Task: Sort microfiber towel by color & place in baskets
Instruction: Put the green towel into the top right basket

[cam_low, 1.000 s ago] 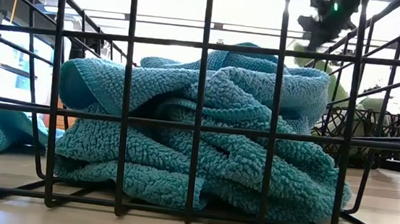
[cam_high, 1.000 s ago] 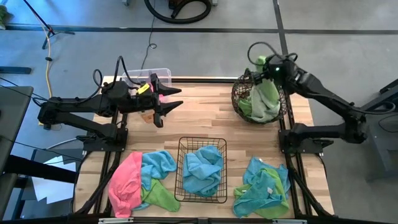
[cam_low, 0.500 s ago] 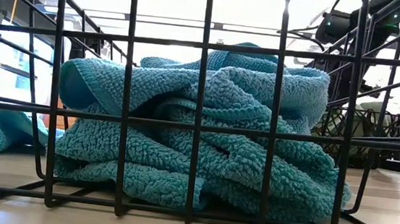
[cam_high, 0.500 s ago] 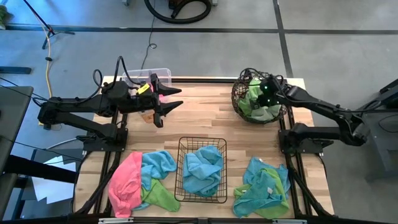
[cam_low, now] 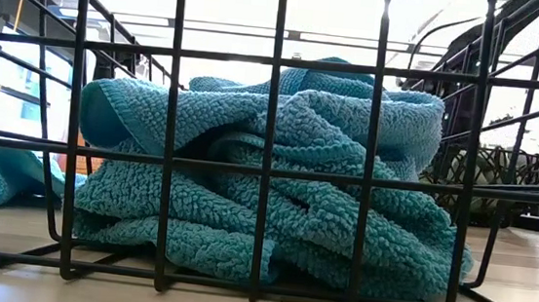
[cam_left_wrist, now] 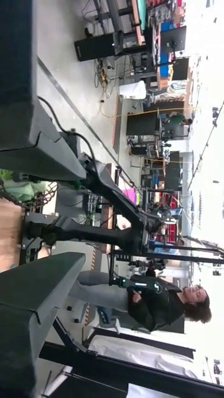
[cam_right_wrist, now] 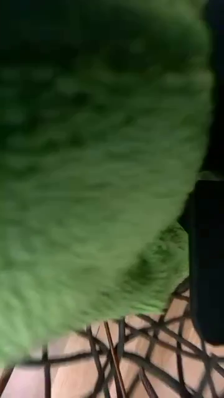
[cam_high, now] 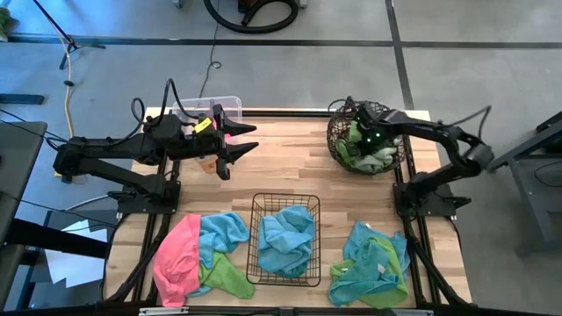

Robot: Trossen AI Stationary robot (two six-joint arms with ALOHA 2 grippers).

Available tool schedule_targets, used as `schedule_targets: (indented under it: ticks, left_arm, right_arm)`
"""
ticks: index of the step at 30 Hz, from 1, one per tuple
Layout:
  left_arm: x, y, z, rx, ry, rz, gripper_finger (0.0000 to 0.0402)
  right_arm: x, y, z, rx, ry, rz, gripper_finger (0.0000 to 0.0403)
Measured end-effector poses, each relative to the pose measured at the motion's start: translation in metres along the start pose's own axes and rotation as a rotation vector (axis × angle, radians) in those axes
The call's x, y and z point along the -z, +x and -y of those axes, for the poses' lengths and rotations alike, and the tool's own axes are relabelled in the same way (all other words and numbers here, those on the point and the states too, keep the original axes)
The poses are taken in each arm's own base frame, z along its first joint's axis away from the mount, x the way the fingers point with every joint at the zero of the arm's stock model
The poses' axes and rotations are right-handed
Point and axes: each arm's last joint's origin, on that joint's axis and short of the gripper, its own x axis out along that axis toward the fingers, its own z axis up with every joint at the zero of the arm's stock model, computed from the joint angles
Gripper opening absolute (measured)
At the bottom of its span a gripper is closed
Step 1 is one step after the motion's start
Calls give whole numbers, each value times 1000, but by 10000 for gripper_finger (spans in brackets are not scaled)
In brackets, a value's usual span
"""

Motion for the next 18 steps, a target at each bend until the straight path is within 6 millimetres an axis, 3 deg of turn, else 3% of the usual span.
schedule_targets:
  ticks: [5, 9, 13, 18]
  left_arm:
    - [0, 0, 0, -1, 0, 0, 190]
    - [0, 0, -1, -21, 0, 0, 190]
    - [0, 0, -1, -23, 0, 0, 190]
    - [0, 0, -1, -23, 0, 0, 190]
  right_arm:
    - [-6, 16, -1, 21, 24, -42, 14]
    - [-8, 16, -1, 15, 9, -21, 41]
    - [-11, 1, -3, 19, -58, -12, 91]
    - [-18, -37, -8, 71, -92, 58, 139]
